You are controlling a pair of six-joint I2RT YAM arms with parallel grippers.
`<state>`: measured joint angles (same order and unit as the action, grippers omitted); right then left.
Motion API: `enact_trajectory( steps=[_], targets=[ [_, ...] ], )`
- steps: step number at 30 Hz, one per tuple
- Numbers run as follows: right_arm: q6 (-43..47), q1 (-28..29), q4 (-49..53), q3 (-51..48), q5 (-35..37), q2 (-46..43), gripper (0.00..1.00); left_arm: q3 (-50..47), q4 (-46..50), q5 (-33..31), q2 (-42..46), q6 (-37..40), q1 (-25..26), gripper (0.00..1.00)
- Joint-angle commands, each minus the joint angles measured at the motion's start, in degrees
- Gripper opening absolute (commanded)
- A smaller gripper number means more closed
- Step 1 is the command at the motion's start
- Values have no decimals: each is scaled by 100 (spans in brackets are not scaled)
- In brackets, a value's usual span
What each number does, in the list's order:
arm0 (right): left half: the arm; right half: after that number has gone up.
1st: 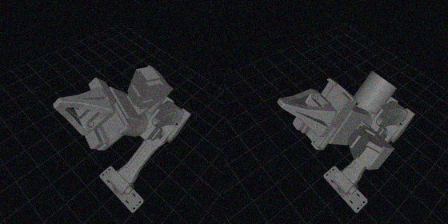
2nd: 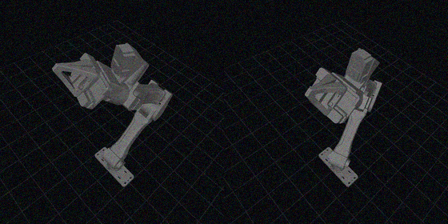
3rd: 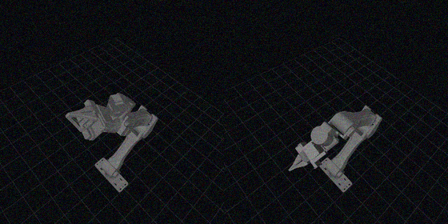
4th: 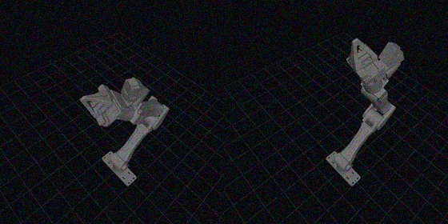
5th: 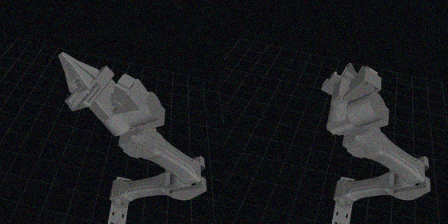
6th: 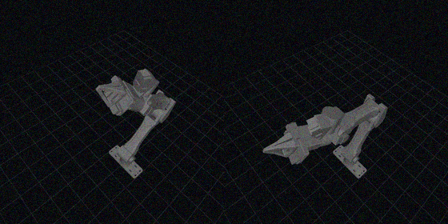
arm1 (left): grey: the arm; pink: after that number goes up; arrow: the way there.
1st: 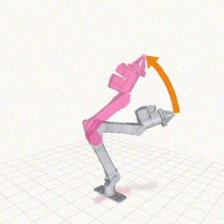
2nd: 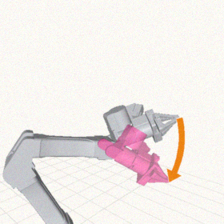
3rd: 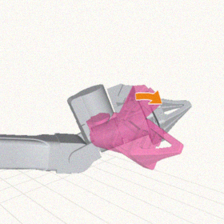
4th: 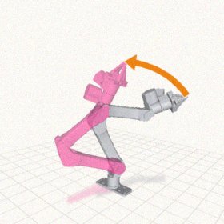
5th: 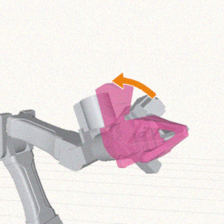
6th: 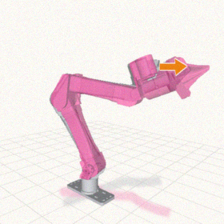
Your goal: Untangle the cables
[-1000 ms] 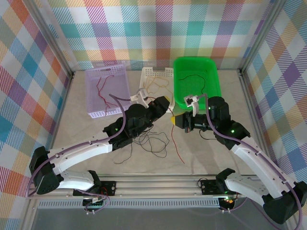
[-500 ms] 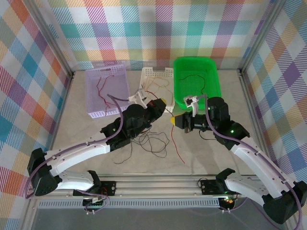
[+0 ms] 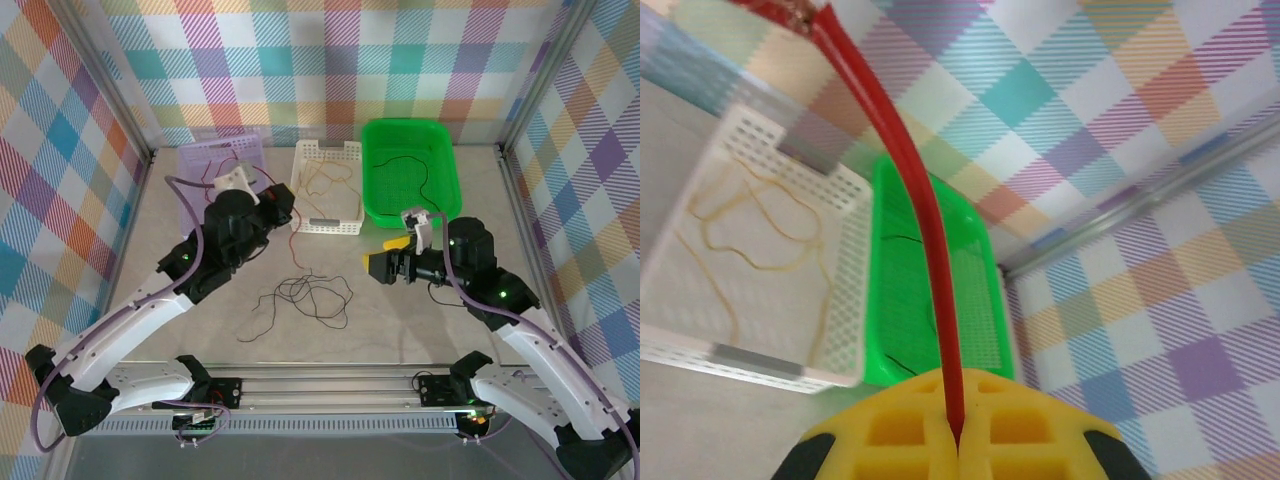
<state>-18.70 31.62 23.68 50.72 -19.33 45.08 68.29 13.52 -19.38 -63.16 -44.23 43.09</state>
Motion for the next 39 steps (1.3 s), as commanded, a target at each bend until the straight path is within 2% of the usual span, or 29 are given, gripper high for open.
enact_trajectory(
  steps=[1,3,9,15,28,39],
  targets=[
    [29,-6,512,74,679,-141,93,371,790,27,126,853,-244,0],
    [-8,-5,859,273,958,-153,99,521,974,36,141,1174,-373,0],
    [-24,-6,1743,659,1730,-307,100,965,1363,-20,116,2111,-797,0],
    [64,-2,1905,209,2521,-843,100,1328,1471,-54,-6,2748,-1257,0],
    [145,2,1641,-900,2780,-2094,100,2144,858,-134,-726,3722,-2152,0],
    [164,8,1571,-1051,2774,-2258,100,2350,-403,-308,-1464,4170,-2497,0]
  ],
)
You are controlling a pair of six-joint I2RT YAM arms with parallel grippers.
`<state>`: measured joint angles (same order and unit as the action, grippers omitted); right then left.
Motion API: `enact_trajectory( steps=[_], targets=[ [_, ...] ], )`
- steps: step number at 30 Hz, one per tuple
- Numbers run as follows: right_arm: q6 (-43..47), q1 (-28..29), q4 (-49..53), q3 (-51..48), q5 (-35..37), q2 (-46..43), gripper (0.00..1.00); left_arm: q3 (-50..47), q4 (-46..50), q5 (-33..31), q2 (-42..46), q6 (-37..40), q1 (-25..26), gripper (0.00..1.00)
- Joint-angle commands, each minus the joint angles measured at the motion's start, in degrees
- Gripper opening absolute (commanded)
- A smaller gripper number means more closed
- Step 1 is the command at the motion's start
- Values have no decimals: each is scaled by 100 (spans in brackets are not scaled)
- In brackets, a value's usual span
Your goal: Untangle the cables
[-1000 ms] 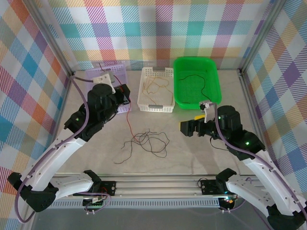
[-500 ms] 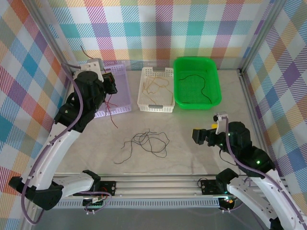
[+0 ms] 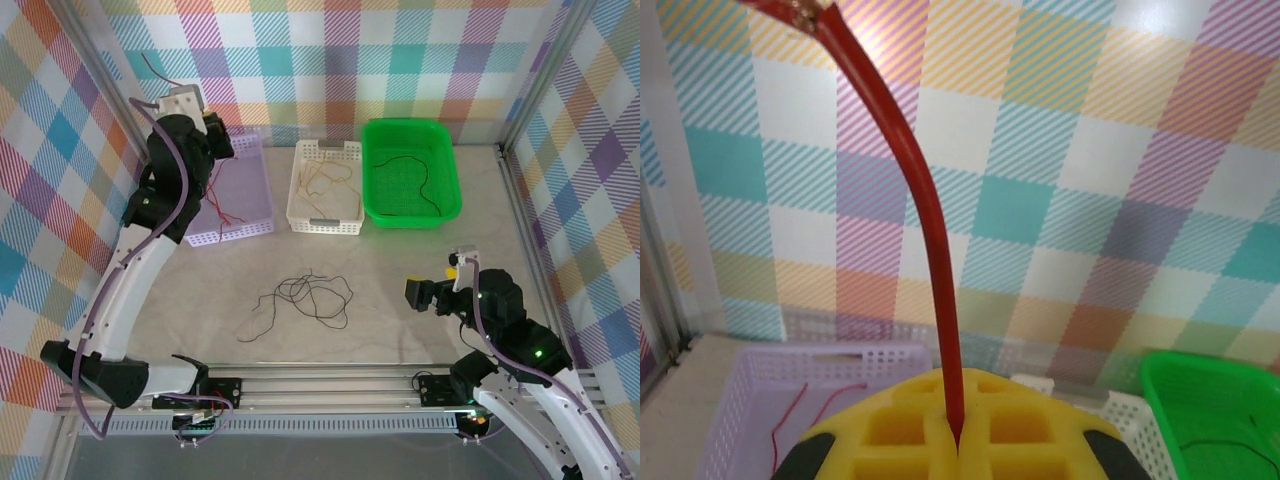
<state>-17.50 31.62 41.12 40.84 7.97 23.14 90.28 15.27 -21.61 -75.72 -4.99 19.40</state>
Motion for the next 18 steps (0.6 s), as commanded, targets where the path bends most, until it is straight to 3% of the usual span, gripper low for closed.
enact_trajectory(
  steps=[1,15,18],
  targets=[
    [36,2,-176,-67,26,-55,100,156,-675,-96,-306,319,-154,0],
    [53,11,-253,-136,-197,-46,100,156,-2015,-482,-2138,756,-533,0],
    [59,12,-288,-150,-258,-13,100,-15,-2089,-572,-2435,534,-551,0]
  ],
)
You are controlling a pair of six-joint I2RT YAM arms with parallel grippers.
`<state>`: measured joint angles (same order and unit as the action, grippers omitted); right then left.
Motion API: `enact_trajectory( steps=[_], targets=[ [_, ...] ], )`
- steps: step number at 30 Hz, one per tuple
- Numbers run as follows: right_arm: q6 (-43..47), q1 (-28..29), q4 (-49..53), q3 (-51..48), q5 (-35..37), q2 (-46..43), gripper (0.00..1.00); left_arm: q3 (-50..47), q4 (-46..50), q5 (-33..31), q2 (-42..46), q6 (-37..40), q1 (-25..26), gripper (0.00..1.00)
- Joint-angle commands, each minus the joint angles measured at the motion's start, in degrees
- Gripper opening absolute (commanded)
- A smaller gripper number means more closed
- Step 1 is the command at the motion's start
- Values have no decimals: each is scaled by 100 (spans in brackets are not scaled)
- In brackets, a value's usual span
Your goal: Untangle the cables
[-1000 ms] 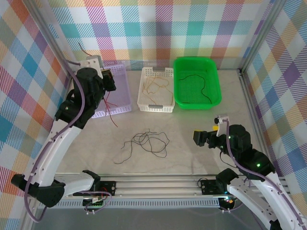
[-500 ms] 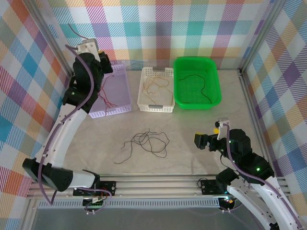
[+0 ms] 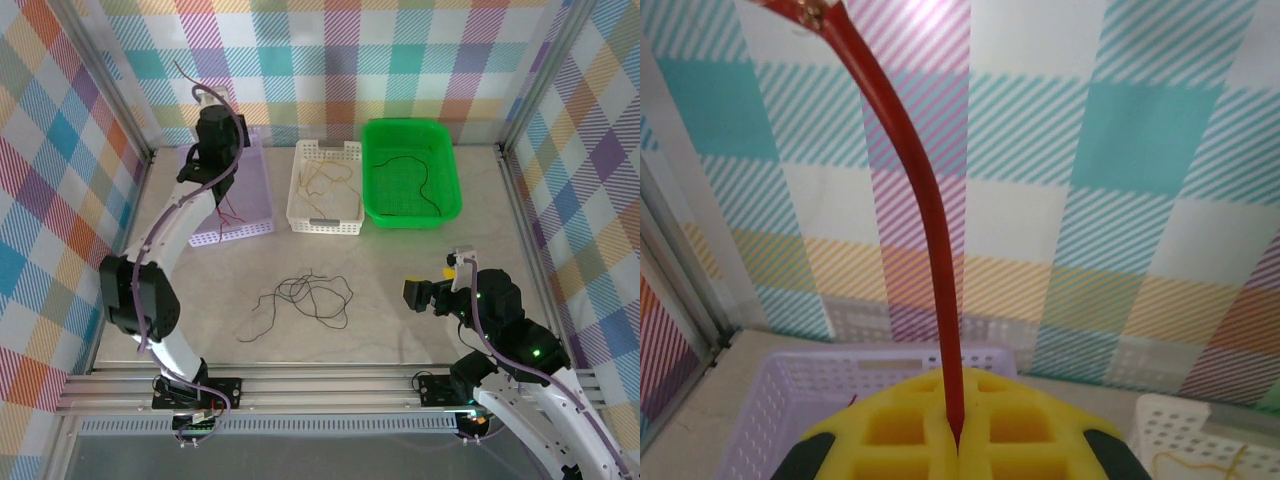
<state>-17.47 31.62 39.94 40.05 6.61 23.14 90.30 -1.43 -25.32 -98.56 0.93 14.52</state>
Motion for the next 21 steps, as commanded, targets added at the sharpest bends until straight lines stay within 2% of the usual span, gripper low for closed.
enact_trajectory(
  steps=[1,10,18,21],
  targets=[
    [59,11,-185,-77,-129,-2,100,-172,-504,-168,-203,-167,-64,0],
    [62,13,-219,-97,-248,-2,100,-1295,-595,-133,-577,-1244,-83,0],
    [61,11,-241,-111,-338,-3,100,-1674,-307,359,-1031,-2051,-249,0],
    [67,12,-241,-113,-357,7,100,-1670,-169,788,-1186,-2376,-465,0]
  ],
)
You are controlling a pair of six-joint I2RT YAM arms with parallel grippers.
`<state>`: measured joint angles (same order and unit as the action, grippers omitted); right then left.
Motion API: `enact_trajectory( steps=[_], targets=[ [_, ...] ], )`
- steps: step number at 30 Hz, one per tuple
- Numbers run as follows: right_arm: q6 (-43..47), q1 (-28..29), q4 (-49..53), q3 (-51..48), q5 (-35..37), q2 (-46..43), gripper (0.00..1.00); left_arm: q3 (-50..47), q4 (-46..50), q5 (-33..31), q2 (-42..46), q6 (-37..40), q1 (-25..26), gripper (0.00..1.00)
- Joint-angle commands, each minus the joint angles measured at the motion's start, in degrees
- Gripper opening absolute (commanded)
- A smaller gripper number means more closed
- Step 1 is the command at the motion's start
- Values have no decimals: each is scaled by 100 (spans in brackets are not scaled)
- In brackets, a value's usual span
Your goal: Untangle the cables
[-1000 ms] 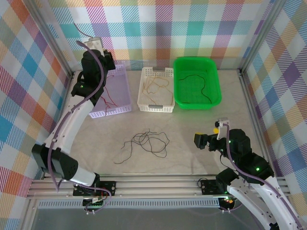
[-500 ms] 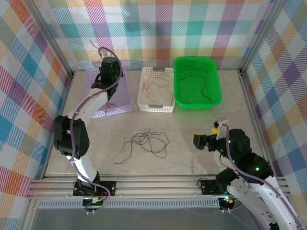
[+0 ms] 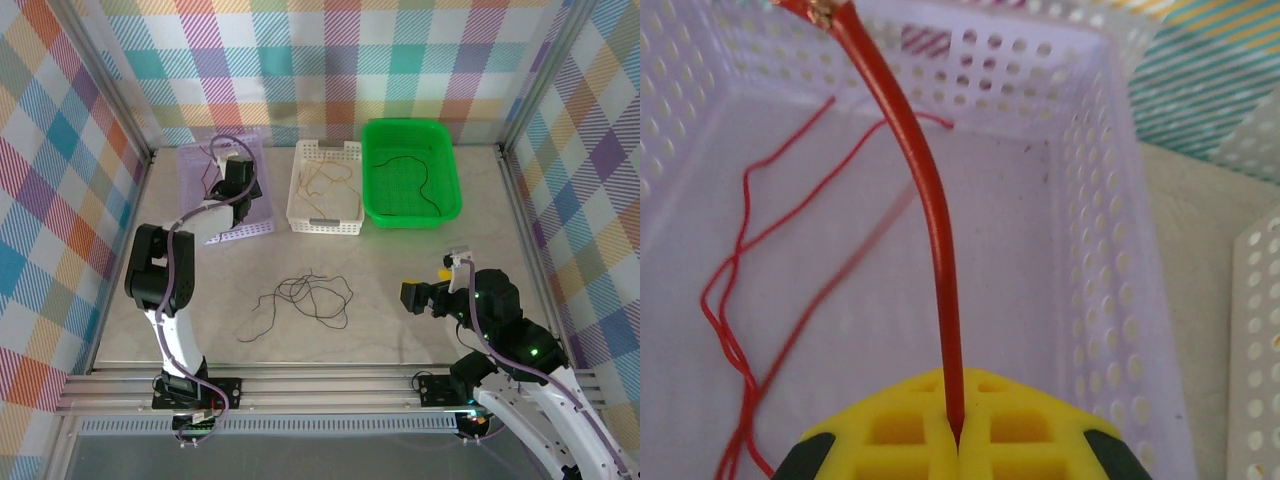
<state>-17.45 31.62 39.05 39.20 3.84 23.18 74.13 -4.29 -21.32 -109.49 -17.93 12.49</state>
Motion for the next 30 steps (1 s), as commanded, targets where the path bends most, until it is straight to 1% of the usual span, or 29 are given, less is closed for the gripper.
enact_trajectory(
  steps=[1,4,5,15,20,23,27,30],
  targets=[
    [62,12,-158,-27,-83,3,100,-36,149,589,-151,-605,-341,0],
    [67,15,-170,-34,-96,13,100,264,555,1094,-437,-784,-504,0],
    [66,12,-175,-30,-103,20,100,395,705,1167,-535,-773,-513,0],
    [81,14,-169,-34,-134,29,100,941,1257,1530,-1019,-703,-519,0],
    [79,11,-173,-32,-130,11,100,1099,1433,1596,-1061,-665,-519,0],
    [72,13,-177,-32,-143,11,100,1181,1518,1611,-1009,-617,-515,7],
    [78,11,-177,-35,-145,13,100,1291,1648,1629,-923,-601,-516,22],
    [83,12,-172,-33,-146,11,100,1327,1702,1640,-872,-585,-518,31]
  ],
)
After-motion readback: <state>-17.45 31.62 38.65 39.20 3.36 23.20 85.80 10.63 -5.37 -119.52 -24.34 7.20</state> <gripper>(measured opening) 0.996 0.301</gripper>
